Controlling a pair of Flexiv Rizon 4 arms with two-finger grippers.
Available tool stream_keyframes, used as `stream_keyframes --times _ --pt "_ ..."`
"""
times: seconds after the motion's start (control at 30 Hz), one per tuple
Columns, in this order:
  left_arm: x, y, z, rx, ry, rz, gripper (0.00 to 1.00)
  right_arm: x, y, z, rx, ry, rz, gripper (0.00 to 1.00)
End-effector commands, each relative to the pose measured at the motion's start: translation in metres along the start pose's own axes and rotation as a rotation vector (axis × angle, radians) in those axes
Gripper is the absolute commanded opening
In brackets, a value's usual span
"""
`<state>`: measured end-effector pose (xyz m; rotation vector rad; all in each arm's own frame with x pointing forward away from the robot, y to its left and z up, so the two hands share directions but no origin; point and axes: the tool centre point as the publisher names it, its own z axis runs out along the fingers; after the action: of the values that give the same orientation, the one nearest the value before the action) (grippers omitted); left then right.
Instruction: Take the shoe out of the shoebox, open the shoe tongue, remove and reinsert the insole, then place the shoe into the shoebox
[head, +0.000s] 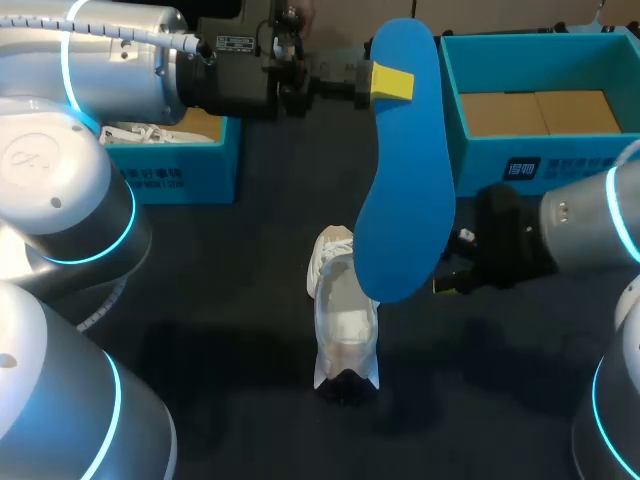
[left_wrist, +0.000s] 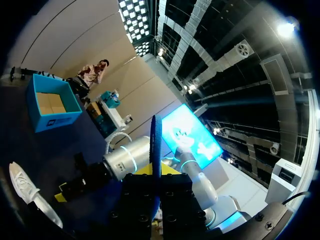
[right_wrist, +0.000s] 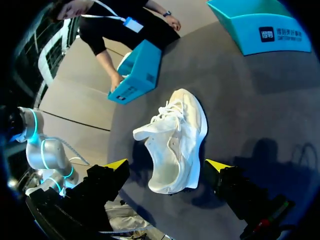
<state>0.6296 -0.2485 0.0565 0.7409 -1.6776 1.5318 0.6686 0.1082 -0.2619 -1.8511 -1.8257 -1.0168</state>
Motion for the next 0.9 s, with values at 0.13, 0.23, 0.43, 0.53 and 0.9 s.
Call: stream_keyframes --times 0.13,0.23,0.43,0.53,0.9 --pt "0.000 0.001 0.001 0.001 -0.003 -0.001 0.00 -0.004 -0.003 -0.020 0.007 0.102 -0.003 1.00" --pt "0.000 0.001 0.001 0.001 -0.003 -0.001 0.00 -0.004 -0.003 -0.020 0.007 0.102 -0.003 1.00" --pt "0.000 0.001 0.001 0.001 -0.003 -0.001 0.00 -0.009 0.003 -0.043 -0.034 0.218 0.008 1.00" --pt "0.000 0.001 0.001 0.001 -0.003 -0.001 0.00 -0.005 0.008 -0.061 -0.064 0.300 0.034 1.00" --pt "0.000 0.001 0.001 0.001 -0.003 -0.001 0.00 0.019 0.041 -0.106 -0.076 0.436 0.057 1.00"
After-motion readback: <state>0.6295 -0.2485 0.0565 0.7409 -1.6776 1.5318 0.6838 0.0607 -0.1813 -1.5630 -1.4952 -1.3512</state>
